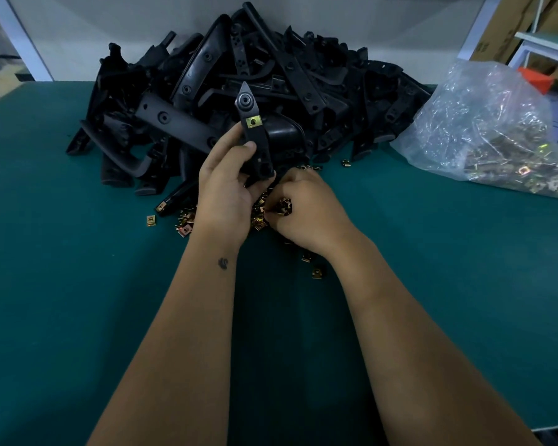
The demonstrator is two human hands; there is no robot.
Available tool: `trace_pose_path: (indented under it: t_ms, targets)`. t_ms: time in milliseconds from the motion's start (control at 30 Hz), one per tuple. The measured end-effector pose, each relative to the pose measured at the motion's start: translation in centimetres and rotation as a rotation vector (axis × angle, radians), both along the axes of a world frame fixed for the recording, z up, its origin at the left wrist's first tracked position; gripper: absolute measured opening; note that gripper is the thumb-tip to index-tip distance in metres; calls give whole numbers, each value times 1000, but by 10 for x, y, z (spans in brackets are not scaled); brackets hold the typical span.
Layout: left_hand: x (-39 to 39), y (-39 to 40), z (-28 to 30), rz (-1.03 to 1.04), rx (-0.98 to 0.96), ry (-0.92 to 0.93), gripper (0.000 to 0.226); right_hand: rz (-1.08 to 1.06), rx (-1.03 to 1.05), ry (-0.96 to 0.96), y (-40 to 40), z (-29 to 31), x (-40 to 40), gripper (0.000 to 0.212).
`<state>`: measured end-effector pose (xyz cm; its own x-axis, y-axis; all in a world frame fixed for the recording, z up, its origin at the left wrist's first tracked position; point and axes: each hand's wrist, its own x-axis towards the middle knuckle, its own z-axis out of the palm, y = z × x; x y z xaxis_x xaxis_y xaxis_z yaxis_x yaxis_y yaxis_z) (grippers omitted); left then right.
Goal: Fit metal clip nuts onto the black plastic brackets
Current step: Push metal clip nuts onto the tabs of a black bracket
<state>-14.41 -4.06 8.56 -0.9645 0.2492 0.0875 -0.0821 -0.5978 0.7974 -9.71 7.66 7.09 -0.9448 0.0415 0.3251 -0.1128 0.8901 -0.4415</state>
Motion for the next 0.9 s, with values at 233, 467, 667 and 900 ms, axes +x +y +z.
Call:
trace_pose_path:
  t_ms: [233, 467, 667, 900]
  targets:
    - [1, 1, 1, 7, 8, -10, 29, -35, -338, 69, -1, 5, 2, 9]
    - [2, 0, 1, 0, 52, -34, 27, -105, -821, 146, 5, 13, 2, 20]
    - [4, 1, 0, -49, -4, 25, 26, -77, -1239, 134, 8, 20, 7, 10]
    - [2, 3, -2, -88, -63, 45, 36, -57, -1458, 154, 11, 23, 6, 12]
